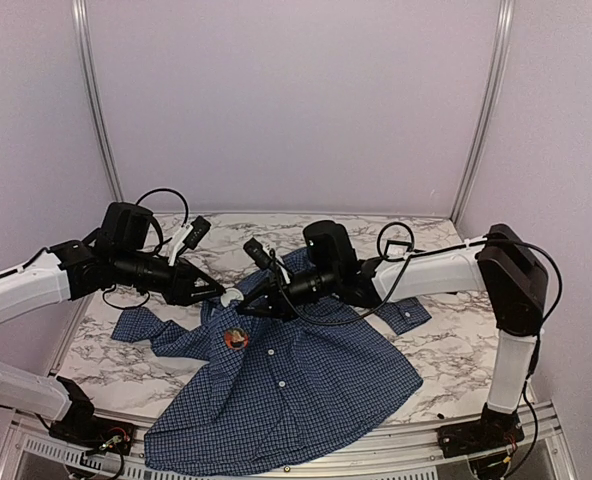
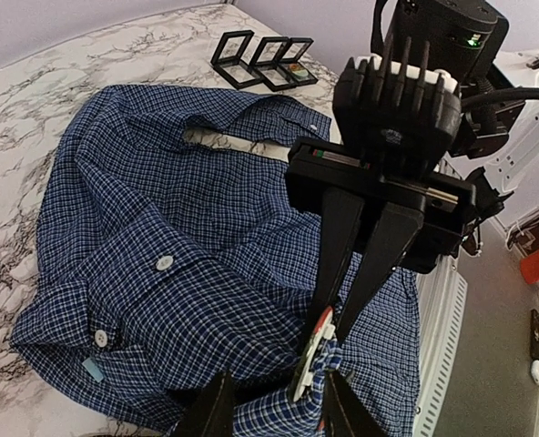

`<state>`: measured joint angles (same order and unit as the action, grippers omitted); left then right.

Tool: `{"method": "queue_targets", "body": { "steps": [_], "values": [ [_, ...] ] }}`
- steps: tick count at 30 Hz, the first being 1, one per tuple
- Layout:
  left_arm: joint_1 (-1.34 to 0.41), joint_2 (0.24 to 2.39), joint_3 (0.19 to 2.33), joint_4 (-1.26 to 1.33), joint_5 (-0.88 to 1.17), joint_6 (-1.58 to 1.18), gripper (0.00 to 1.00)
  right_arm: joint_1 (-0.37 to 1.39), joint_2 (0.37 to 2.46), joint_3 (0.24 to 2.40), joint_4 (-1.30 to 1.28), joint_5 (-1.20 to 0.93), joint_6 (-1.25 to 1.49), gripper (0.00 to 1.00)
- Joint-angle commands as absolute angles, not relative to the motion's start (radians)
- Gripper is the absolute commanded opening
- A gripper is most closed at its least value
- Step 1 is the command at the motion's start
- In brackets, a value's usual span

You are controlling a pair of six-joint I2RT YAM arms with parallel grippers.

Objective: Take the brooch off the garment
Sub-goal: Pass from the right arm to the left

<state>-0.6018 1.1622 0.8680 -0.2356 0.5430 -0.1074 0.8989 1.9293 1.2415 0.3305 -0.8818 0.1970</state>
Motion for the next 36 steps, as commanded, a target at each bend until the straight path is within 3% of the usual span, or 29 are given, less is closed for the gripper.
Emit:
{"method": "queue_targets", "body": {
  "steps": [1, 9, 16, 34, 36],
  "values": [
    [-0.597, 1.201, 0.92, -0.324, 0.605, -0.055, 0.34, 0.892, 1.902, 1.31, 0.243, -0.92, 0.122, 0.0],
    [-0.597, 1.246, 0.954, -0.346, 0.66, -0.036, 0.32, 0.895, 1.927, 1.371, 0.139, -0.933, 0.058, 0.0],
    [-0.596, 1.258, 0.971, -0.355, 0.688, -0.025, 0.23, 0.897, 1.933, 1.387, 0.095, -0.94, 0.03, 0.0],
    [-0.592, 1.286, 0.976, -0.373, 0.733, -0.006, 0.2, 0.898, 1.939, 1.4, 0.062, -0.929, 0.009, 0.0],
    [-0.592, 1.29, 0.974, -0.365, 0.728, -0.006, 0.15, 0.898, 1.941, 1.404, 0.063, -0.929, 0.01, 0.0]
  ]
}}
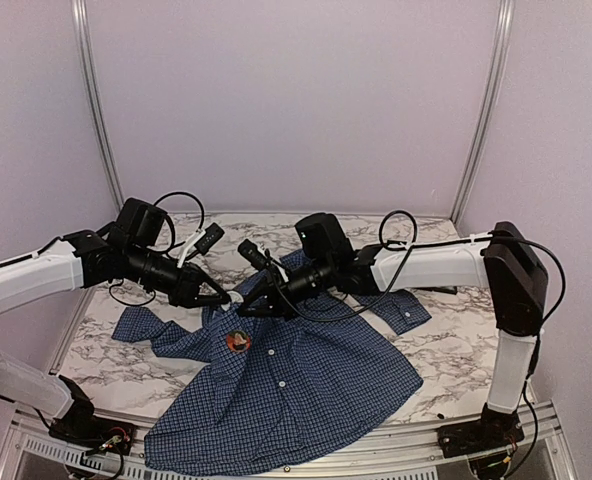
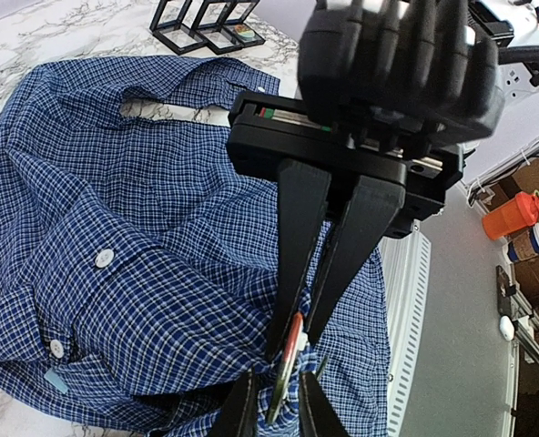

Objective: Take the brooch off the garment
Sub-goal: Pass from the right arm to the left

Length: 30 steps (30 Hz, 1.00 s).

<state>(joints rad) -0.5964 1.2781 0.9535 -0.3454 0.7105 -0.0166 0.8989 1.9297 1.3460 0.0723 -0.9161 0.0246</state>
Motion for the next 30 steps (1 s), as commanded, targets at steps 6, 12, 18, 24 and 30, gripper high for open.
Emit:
{"method": "queue_targets", "body": {
  "steps": [6, 12, 18, 24, 30],
  "values": [
    [-0.592, 1.29, 0.96, -0.349, 0.715, -0.016, 0.0, 0.898, 1.947, 1.413, 0.077, -0.901, 0.035, 0.0],
    [-0.592, 1.234, 0.879, -0.213, 0.656, -0.11, 0.0, 0.897, 1.942, 1.386, 0.157, -0.852, 0.12, 0.13],
    [-0.594, 1.175, 0.745, 0.042, 0.627, -0.271, 0.0, 0.897, 1.921, 1.324, 0.311, -0.818, 0.247, 0.32],
    [-0.594, 1.121, 0.617, 0.287, 0.583, -0.42, 0.0, 0.892, 1.92, 1.231, 0.533, -0.79, 0.436, 0.41],
    [-0.597, 1.076, 0.526, 0.438, 0.536, -0.505, 0.0, 0.89, 1.943, 1.158, 0.752, -0.764, 0.638, 0.48]
  ]
}}
